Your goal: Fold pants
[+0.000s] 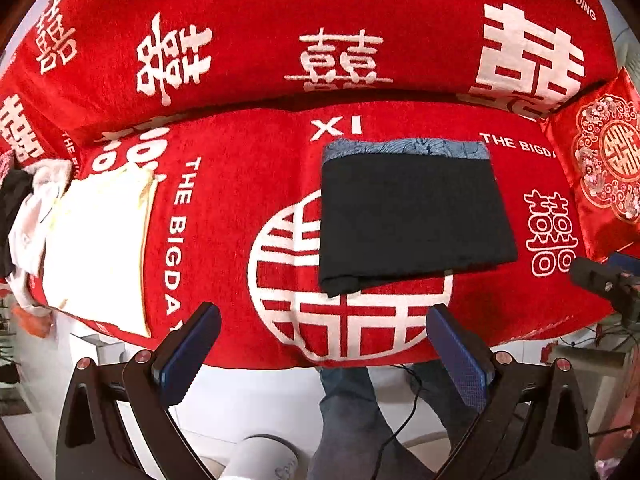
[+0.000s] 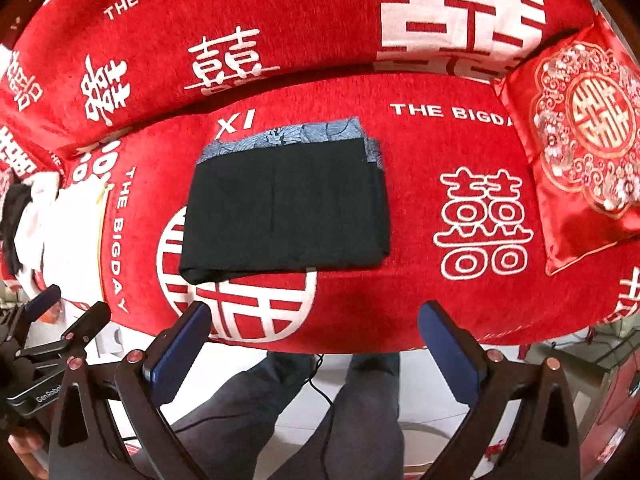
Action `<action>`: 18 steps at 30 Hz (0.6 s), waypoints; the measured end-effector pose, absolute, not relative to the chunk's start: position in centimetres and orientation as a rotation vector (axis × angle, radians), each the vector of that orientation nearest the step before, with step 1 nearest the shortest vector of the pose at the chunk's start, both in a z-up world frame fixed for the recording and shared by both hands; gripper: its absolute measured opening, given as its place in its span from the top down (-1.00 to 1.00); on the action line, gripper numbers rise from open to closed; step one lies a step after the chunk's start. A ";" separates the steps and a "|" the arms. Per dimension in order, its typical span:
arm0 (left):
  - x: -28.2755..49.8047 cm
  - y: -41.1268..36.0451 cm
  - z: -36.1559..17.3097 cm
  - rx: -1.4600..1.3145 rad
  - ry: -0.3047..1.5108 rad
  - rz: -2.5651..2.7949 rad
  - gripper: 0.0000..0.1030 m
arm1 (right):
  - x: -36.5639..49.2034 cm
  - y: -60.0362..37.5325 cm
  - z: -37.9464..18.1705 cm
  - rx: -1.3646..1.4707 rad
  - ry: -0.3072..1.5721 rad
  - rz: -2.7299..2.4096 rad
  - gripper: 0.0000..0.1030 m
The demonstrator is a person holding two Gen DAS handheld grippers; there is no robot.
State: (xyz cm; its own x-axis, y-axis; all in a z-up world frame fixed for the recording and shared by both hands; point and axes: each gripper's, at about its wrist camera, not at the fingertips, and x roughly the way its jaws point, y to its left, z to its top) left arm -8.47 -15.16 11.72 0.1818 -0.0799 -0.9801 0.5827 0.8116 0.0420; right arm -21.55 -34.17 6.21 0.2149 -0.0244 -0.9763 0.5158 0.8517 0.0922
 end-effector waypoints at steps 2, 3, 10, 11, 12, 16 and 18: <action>-8.7 -15.5 12.1 0.457 1.300 -0.490 -1.00 | -21.5 -34.3 6.1 0.436 1.323 -0.373 -1.00; -8.7 -15.7 12.3 0.456 1.296 -0.485 -1.00 | -21.4 -34.4 6.1 0.433 1.326 -0.365 -1.00; -8.8 -16.6 12.1 0.441 1.322 -0.470 -1.00 | -21.0 -34.7 6.5 0.417 1.321 -0.322 -1.00; -8.8 -16.7 12.0 0.440 1.328 -0.471 -1.00 | -21.0 -34.7 6.5 0.418 1.322 -0.326 -1.00; -8.9 -16.8 12.0 0.441 1.330 -0.471 -1.00 | -20.9 -34.8 6.5 0.417 1.325 -0.325 -1.00; -9.0 -17.3 12.1 0.442 1.331 -0.477 -1.00 | -21.0 -34.9 6.5 0.417 1.327 -0.323 -1.00; -9.2 -17.6 12.2 0.446 1.328 -0.481 -1.00 | -21.0 -35.0 6.5 0.415 1.327 -0.321 -1.00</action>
State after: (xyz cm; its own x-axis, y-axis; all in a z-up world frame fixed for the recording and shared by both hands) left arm -9.15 -17.57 12.17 0.1721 -0.0777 -0.9820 0.5689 0.8217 0.0347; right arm -20.96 -34.97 6.51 0.2161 0.0090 -0.9763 0.4548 0.8839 0.1088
